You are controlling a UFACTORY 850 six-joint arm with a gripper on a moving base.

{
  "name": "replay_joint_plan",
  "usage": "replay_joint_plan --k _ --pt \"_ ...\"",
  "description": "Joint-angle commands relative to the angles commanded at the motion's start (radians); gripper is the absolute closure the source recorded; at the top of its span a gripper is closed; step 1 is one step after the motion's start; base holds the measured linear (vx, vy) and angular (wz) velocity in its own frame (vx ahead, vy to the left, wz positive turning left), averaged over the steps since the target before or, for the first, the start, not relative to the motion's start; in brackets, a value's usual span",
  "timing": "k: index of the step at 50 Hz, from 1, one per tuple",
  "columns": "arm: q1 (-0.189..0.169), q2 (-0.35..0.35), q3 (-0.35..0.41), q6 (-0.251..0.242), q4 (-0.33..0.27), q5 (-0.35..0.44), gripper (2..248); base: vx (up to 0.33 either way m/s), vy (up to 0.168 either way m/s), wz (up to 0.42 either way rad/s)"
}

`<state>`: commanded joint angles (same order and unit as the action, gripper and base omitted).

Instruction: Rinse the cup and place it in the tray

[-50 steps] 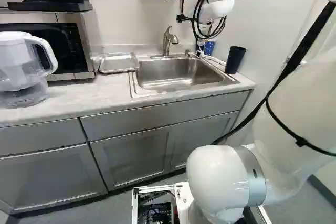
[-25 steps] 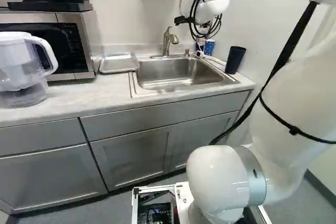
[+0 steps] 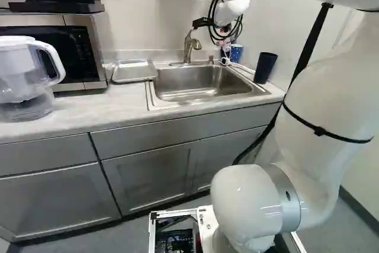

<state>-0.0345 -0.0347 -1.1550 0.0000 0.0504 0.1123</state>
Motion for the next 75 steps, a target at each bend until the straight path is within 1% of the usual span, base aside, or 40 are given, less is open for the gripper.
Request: replay_joint_plan --k 12,31,61,75 --pt "0.004 -0.040 -0.023 0.000 0.012 -0.012 3 0.000 0.000 0.000" --pt "0.008 -0.083 -0.068 0.000 0.029 -0.030 3 0.000 0.000 0.000" --pt "0.014 -0.156 -0.148 0.000 0.060 -0.119 3 0.000 0.000 0.000" --pt "0.015 -0.182 -0.176 0.000 0.062 -0.122 3 0.000 0.000 0.000"
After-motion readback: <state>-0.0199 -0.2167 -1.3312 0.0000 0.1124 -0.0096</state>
